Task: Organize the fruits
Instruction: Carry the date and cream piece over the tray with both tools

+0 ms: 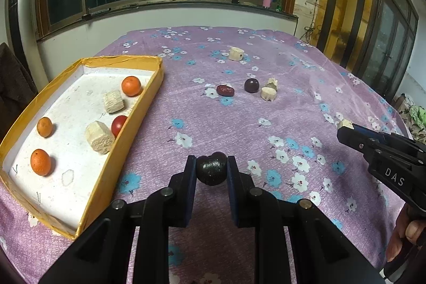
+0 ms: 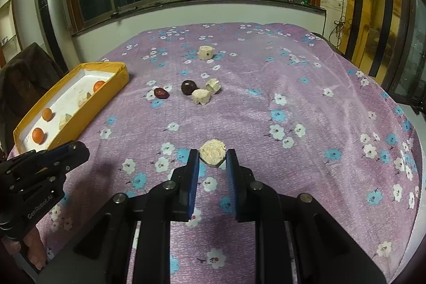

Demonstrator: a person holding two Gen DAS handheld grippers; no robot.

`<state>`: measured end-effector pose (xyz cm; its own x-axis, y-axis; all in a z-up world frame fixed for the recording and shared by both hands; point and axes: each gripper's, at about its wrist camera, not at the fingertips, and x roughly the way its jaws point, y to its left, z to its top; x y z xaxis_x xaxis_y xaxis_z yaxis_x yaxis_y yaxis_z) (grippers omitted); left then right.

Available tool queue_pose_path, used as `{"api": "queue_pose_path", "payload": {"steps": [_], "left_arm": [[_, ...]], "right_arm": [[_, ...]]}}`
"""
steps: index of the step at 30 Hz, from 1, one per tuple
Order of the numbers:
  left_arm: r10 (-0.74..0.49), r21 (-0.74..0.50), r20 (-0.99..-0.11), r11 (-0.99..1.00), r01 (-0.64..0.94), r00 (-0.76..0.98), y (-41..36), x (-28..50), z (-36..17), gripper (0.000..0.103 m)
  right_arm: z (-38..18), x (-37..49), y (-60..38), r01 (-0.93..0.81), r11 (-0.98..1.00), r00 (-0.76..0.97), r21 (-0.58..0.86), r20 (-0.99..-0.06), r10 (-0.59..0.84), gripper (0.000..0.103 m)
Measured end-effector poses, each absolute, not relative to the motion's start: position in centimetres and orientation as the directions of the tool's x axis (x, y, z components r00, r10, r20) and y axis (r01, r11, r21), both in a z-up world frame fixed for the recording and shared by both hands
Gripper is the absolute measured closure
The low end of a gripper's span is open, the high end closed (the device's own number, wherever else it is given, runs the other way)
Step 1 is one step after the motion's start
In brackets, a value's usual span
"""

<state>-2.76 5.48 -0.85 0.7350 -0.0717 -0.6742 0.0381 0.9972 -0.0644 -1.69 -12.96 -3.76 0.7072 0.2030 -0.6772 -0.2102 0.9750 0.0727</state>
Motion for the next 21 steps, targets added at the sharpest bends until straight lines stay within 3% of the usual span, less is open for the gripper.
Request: {"api": "queue_pose_path", "payload": {"steps": [21], "left_arm": [[0.047, -0.070, -0.650, 0.990, -0.121, 0.758, 13.0, -4.1, 0.4, 0.083]], "right_arm": [[-3.2, -1.9, -9.3, -0.292, 0.953, 0.701, 0.075, -0.662, 0.267, 0.081]]}}
